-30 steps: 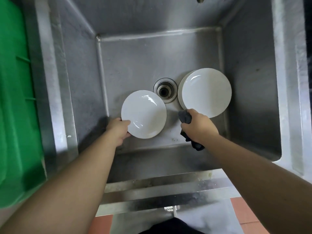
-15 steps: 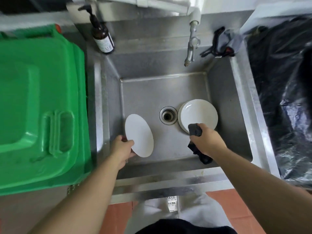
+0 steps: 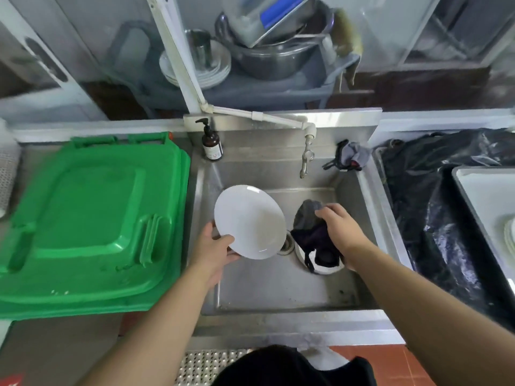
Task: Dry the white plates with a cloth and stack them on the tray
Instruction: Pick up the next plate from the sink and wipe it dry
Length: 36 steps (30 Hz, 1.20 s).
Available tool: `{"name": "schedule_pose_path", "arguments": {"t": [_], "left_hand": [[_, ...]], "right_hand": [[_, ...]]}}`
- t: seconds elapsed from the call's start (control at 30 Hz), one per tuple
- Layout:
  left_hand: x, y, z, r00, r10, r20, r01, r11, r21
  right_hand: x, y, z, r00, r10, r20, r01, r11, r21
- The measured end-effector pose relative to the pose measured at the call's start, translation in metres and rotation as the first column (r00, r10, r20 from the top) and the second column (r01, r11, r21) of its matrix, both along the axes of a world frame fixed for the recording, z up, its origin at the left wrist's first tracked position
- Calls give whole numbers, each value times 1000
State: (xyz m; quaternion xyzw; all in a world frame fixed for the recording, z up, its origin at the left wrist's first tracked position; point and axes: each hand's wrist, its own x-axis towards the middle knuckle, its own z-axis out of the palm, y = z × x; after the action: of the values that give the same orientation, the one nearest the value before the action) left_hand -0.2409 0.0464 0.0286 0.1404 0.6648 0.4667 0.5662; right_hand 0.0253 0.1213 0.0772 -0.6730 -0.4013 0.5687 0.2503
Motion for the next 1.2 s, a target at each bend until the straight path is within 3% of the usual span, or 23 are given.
{"name": "schedule_pose_path", "arguments": {"t": [0.1, 0.23, 0.33, 0.4, 0.43, 0.5, 0.67, 0.83, 0.93, 1.07, 1.2], "left_hand": [[12, 9, 36, 999, 20, 31, -23, 994, 103], [34, 18, 82, 997, 41, 60, -54, 970, 237], [53, 21, 114, 997, 40, 73, -61, 946, 317], [66, 22, 132, 996, 39, 82, -68, 922, 380], [72, 21, 140, 995, 37, 91, -71, 908, 413], [83, 18, 157, 995, 24, 99, -68, 879, 472], [103, 13, 190, 999, 13, 39, -33, 813, 581], [113, 12, 212, 996, -80, -43, 89, 780, 619], [115, 10, 222, 985, -146, -88, 169, 768, 618], [113, 8, 233, 981, -180, -70, 182, 741, 646], [107, 8, 247, 990, -127, -62, 134, 710, 692]], "right_hand": [[0, 12, 44, 995, 67, -70, -60, 994, 96], [7, 27, 93, 971, 235, 35, -233, 910, 344], [13, 35, 126, 914, 298, 276, -405, 727, 555], [18, 39, 143, 857, 237, 457, -508, 538, 673], [20, 41, 149, 830, 206, 518, -551, 450, 703], [24, 41, 158, 803, 168, 571, -589, 364, 722], [22, 19, 171, 760, 88, 644, -633, 324, 703], [5, -19, 176, 819, 138, 556, -570, 295, 767], [-10, -21, 202, 843, 128, 523, -538, 226, 812], [-26, 3, 247, 866, -9, 500, -492, 153, 857], [-28, 25, 278, 823, -212, 526, -505, 150, 850]]}}
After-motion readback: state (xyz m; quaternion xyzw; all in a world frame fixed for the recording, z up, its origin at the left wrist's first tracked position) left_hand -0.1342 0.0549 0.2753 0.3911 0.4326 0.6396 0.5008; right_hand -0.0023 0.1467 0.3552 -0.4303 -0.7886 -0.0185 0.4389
